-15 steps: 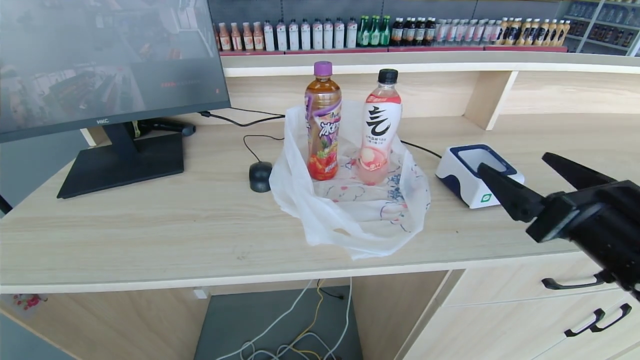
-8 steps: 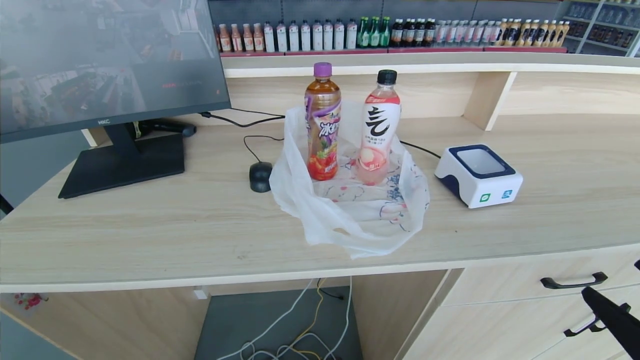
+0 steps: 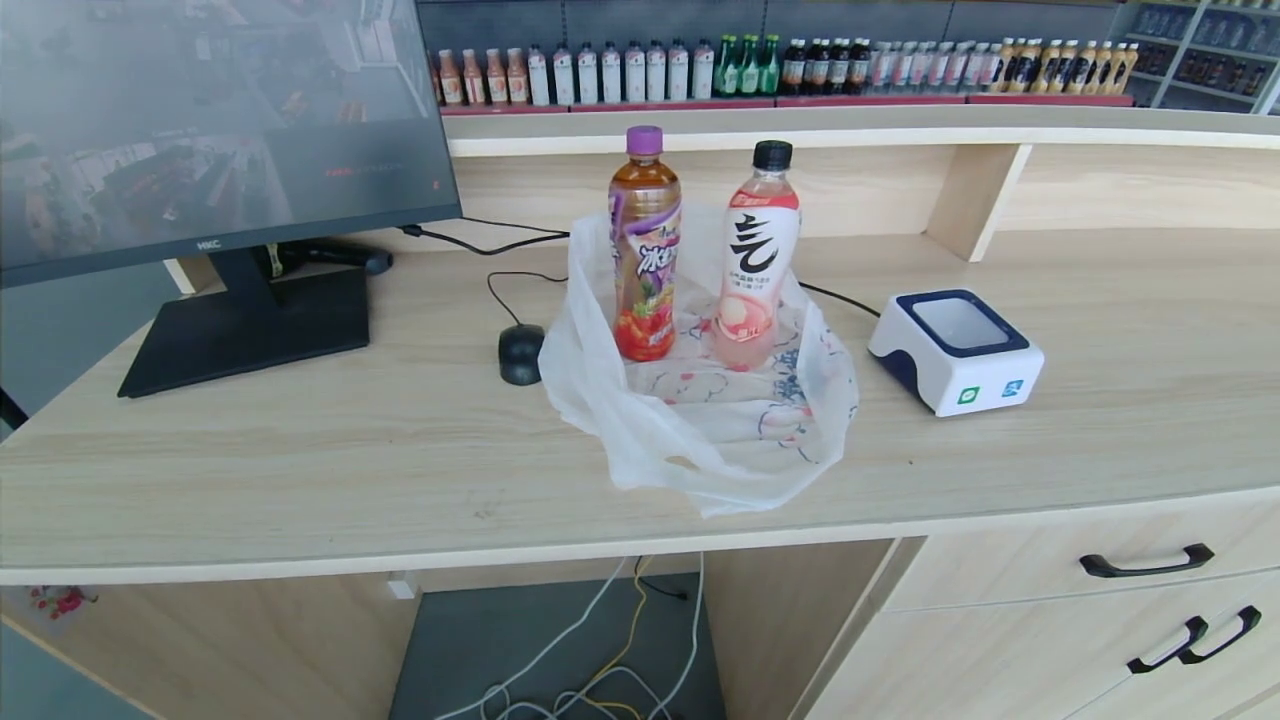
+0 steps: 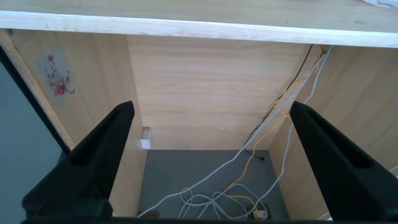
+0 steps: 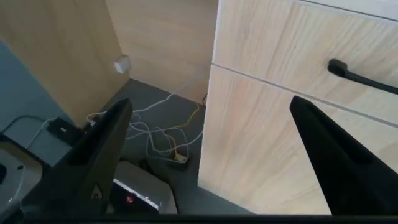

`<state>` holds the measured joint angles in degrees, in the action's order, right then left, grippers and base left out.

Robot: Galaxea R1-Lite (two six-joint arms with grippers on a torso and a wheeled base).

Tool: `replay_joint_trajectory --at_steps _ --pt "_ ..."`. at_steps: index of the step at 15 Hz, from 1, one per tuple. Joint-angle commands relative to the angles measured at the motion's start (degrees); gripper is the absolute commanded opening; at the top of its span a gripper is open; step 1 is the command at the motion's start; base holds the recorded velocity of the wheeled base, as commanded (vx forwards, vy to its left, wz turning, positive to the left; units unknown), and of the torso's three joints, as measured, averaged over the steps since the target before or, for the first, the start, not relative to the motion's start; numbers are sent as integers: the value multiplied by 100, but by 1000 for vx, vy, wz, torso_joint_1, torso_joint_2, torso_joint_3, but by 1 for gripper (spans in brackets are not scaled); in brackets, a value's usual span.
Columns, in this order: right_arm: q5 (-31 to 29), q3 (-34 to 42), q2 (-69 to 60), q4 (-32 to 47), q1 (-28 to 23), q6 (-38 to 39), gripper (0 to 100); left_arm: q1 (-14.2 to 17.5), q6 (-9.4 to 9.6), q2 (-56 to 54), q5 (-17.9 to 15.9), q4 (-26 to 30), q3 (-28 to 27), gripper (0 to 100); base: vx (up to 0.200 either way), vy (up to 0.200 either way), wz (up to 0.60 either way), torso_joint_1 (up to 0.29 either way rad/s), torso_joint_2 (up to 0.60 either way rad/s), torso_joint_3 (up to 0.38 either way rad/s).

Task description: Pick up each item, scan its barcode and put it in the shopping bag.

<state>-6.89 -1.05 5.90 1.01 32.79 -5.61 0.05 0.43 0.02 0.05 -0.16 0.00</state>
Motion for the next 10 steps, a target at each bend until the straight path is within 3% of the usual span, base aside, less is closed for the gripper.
replay_joint_trajectory --at_steps 1,2,4,6,10 --pt "144 -71 -326 31 -827 -90 100 4 1 -2 4 -2 0 100 0 0 0 0 0 0" --pt "144 -71 -19 31 -1231 -46 100 4 1 -2 4 -2 0 100 0 0 0 0 0 0" --pt "161 -71 175 31 -1574 -186 100 -5 63 -2 -5 -2 0 100 0 0 0 0 0 0" --pt "205 -71 289 39 -2690 -283 100 -5 72 -2 -5 -2 0 100 0 0 0 0 0 0" --pt "241 -62 -80 -5 -2822 -301 100 4 54 -2 -5 -2 0 100 0 0 0 0 0 0"
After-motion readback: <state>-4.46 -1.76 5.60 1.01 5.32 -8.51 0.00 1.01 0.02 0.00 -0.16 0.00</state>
